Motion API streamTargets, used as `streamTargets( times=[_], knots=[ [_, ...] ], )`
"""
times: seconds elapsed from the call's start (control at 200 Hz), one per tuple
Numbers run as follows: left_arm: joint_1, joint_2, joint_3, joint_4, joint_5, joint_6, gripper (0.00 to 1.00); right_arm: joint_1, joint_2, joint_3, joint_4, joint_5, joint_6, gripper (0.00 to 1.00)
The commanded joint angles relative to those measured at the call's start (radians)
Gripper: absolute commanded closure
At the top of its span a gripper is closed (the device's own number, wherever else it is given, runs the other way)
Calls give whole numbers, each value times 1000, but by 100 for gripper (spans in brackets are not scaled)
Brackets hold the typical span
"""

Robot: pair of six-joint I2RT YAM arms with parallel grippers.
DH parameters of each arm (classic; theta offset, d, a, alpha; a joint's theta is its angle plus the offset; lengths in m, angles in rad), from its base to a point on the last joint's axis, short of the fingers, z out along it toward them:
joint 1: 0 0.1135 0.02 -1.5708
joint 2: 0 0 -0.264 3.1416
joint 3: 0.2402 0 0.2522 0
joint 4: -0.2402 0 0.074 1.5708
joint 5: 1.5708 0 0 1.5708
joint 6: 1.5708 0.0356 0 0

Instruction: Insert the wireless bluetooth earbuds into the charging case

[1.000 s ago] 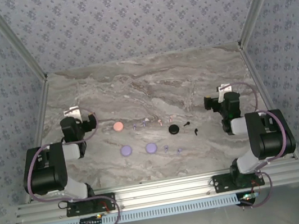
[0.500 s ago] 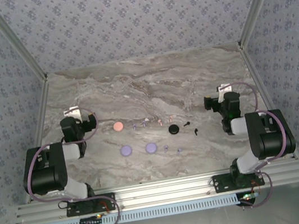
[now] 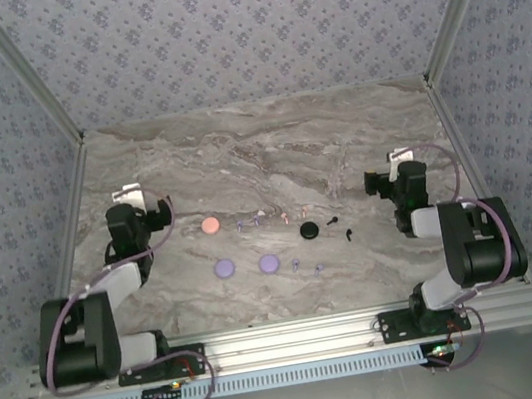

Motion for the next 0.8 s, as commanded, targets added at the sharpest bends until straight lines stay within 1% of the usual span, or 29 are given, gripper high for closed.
streamTargets(
  times=[0.0, 0.075, 0.145, 0.225, 0.295, 0.39, 0.505, 0.64, 0.794],
  knots=[
    [-8, -128, 114, -292, 7, -65, 1, -12, -126, 108, -236, 48, 37, 0],
    [-10, -186, 161, -406, 55, -148, 1, -9, -205, 135, -343, 31, 59, 0],
    [-11, -222, 195, -500, 63, -252, 1, -1, -268, 185, -492, -18, 87, 0],
    [-13, -246, 223, -588, 102, -358, 1, 28, -326, 252, -668, -63, 134, 0],
    [-19, -253, 231, -628, 165, -427, 1, 71, -354, 316, -824, -87, 175, 0],
    [-44, -247, 237, -665, 225, -494, 1, 182, -358, 394, -1017, -85, 210, 0],
    [-83, -226, 254, -685, 267, -549, 1, 356, -314, 475, -1192, -77, 256, 0],
    [-135, -195, 255, -630, 283, -588, 1, 527, -250, 502, -1268, -59, 329, 0],
    [-172, -141, 300, -617, 287, -589, 1, 669, -144, 519, -1295, -15, 412, 3]
  ],
)
